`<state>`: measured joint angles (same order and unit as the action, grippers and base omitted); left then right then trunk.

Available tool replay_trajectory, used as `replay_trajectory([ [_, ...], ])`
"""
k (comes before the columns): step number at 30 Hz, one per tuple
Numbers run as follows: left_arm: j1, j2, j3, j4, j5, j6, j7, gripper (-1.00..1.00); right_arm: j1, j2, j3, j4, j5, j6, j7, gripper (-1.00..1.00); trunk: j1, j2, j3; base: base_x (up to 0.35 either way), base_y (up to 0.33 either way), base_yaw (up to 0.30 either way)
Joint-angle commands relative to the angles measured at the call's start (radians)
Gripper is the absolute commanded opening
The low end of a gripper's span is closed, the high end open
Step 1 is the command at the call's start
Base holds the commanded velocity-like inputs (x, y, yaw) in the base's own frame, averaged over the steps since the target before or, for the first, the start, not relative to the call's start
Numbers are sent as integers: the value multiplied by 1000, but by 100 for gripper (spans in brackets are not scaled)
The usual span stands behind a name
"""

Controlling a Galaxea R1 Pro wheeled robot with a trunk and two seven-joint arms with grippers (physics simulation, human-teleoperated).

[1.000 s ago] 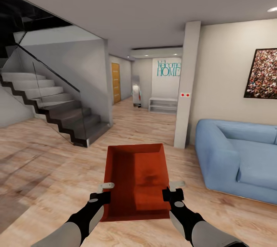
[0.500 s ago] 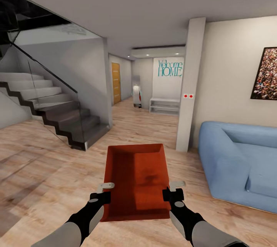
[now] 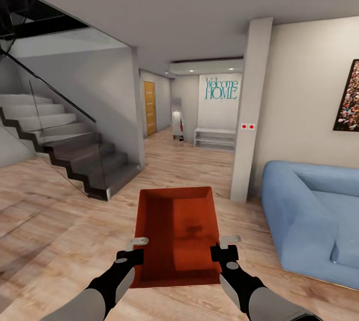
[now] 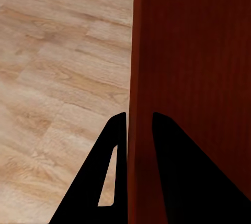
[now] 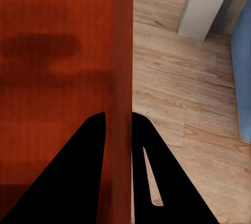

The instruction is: Move the two storage containers from the living room to the garage. In the garage, place one container on the floor and stack the other container on top of it (either order is fine).

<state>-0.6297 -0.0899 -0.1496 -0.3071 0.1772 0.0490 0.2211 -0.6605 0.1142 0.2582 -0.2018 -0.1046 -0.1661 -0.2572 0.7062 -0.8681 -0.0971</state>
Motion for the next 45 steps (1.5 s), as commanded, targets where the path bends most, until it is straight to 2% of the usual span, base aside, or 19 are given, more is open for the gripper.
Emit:
replay_trajectory([
  [1,-1,12,30,-6,-15,3,44,-100,-1,-1,-42,3,-89,-7,-27,-100,1,-1,-1,321,0,0],
  [45,-1,19,30,-6,-13,3,44,-100,-2,0,-41,4,-89,-6,-27,-100,1,-1,-1,321,0,0],
])
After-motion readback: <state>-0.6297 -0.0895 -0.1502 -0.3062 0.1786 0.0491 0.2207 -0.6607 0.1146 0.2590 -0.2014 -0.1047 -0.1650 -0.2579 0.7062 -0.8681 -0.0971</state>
